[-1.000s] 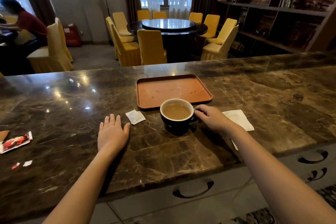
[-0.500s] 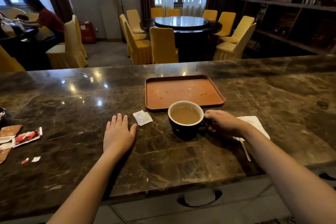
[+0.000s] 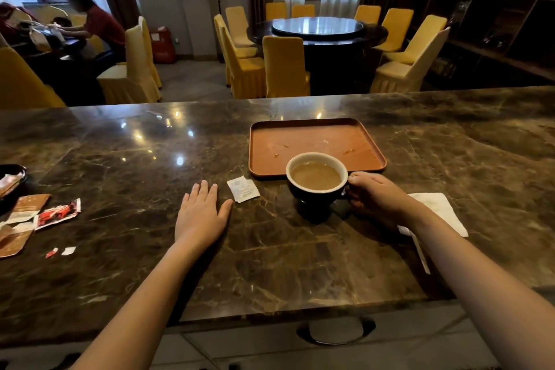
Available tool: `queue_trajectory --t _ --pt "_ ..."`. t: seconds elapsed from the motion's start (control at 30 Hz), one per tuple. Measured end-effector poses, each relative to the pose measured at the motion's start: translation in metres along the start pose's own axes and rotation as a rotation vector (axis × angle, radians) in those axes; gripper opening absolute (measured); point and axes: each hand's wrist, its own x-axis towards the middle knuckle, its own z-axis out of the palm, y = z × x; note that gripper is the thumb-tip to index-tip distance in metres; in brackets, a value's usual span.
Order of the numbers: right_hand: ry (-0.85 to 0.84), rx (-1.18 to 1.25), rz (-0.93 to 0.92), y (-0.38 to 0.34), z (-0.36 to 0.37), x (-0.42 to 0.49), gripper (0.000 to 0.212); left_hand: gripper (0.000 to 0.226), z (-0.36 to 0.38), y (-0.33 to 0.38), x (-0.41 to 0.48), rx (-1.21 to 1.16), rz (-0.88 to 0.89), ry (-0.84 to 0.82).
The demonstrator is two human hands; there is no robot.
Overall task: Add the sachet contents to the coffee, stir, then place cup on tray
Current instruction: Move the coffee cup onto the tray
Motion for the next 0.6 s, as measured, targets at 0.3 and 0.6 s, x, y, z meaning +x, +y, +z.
queue_trajectory --t 0.3,0.6 --pt "-0.009 -0.011 -0.088 -0.016 -0.016 0.035 0.018 0.063 -0.002 0.003 -0.001 0.003 -0.017 0.010" --pt "0.013 -0.034 -0.138 -0.035 -0.023 0.073 0.029 0.057 0.000 0.012 0.000 -0.048 -0.065 0.079"
